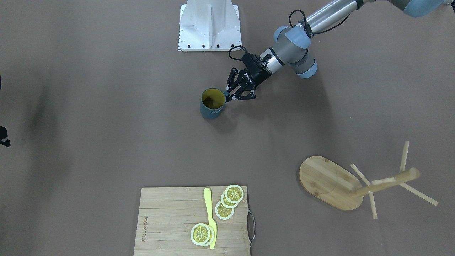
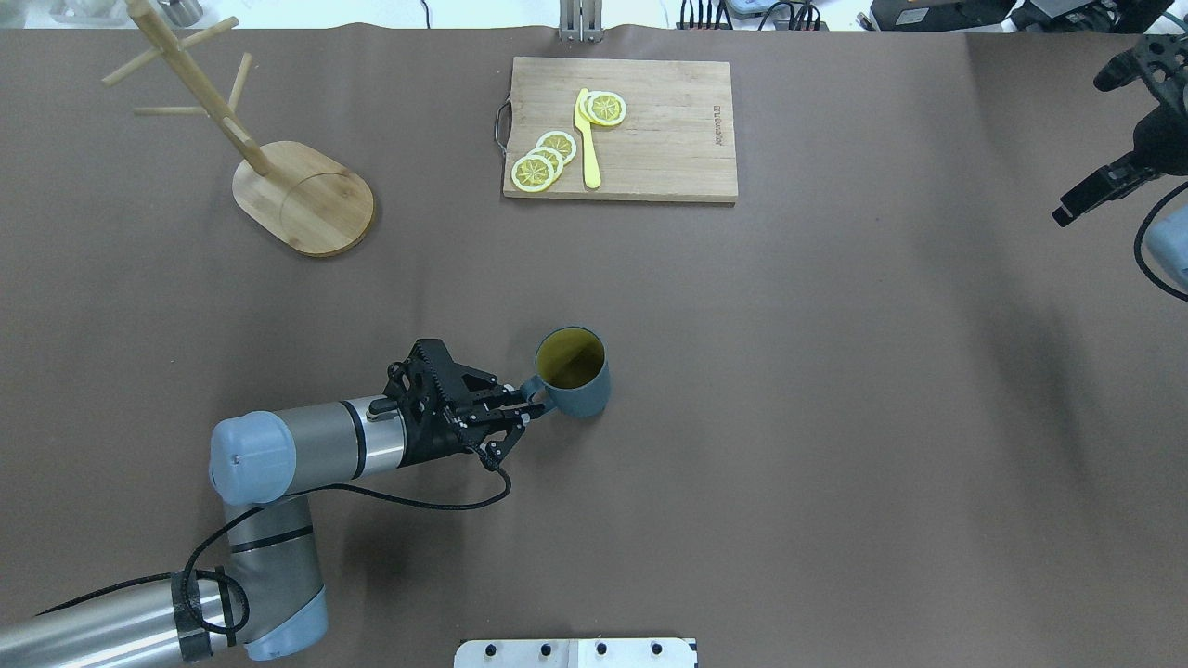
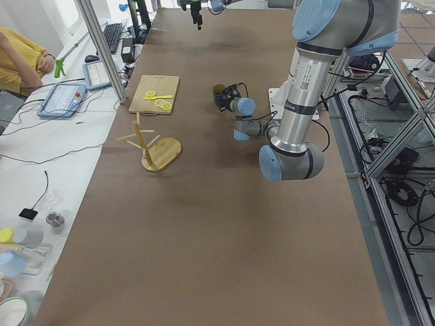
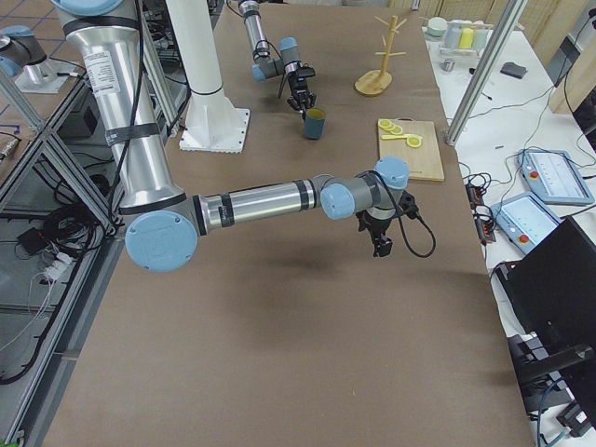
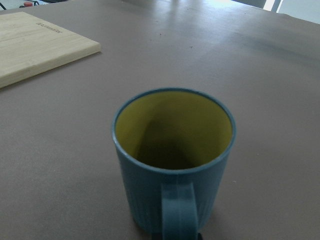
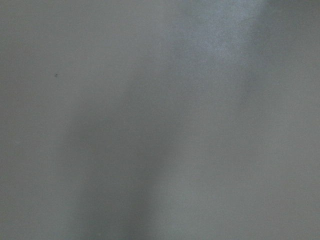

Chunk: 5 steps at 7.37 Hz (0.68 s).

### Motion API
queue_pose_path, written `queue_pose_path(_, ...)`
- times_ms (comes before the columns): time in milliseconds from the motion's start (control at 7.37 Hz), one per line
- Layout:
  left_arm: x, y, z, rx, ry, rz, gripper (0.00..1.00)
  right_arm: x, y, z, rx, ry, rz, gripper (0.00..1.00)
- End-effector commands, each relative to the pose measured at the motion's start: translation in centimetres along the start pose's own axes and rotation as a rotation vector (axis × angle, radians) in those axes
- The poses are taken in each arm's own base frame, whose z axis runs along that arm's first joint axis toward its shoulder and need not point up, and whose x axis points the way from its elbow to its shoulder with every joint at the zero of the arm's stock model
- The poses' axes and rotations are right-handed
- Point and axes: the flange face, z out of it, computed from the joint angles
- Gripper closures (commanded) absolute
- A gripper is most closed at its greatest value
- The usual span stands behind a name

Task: Hang cup on storage rack
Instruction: 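Grasp the blue mug's rim with the left gripper, then lift the blue mug with the left gripper toward the wooden mug tree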

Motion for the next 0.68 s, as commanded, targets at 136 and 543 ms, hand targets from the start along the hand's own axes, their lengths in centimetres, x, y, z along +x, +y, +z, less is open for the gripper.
queue_pose_path(136, -2.7, -1.5, -3.9, 0.185, 0.012, -0.279, 1.00, -0.2, -0.1, -0.3, 0.006, 0.000, -0.003, 0.00)
queue_pose_path(543, -7.5, -2.6, -8.2, 0.536, -0.144, -0.578, 1.00, -0.3, -0.2, -0.4, 0.008, 0.000, 0.000, 0.00)
